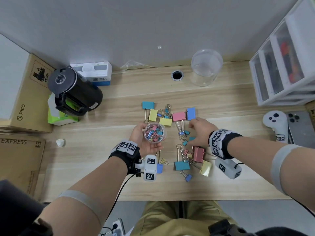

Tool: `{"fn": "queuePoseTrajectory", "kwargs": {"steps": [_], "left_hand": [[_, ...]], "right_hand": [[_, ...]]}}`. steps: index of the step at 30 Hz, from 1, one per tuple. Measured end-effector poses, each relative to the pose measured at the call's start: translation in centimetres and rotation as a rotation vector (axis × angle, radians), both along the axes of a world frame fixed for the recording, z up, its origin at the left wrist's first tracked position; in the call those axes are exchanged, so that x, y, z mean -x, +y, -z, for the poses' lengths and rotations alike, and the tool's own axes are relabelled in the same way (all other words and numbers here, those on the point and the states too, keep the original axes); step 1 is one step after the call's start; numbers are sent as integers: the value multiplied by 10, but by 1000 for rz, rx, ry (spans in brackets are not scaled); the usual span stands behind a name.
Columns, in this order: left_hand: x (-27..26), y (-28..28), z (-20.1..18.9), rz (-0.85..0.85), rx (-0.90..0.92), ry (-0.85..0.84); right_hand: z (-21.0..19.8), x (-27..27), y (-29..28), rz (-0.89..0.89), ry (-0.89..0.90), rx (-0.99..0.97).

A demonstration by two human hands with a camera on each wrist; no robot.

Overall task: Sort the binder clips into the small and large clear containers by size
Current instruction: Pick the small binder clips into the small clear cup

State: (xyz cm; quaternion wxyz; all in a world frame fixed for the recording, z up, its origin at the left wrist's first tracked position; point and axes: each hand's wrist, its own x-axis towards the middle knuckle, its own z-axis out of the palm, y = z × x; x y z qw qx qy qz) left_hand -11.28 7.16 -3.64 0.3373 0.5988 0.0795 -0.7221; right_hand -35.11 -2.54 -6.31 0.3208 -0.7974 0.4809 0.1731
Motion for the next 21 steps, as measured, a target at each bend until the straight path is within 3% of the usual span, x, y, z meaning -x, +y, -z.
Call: {"fn": "queuePoseTrajectory", "kwargs": {"steps": [14,21], "left_hand": [[-5,2,4,-11,4,-16],[-6,3,2,-1,10,-7]], "right_hand": [[13,-22,15,-123,-202,43],[15,-28,16,-198,-178,102]]}}
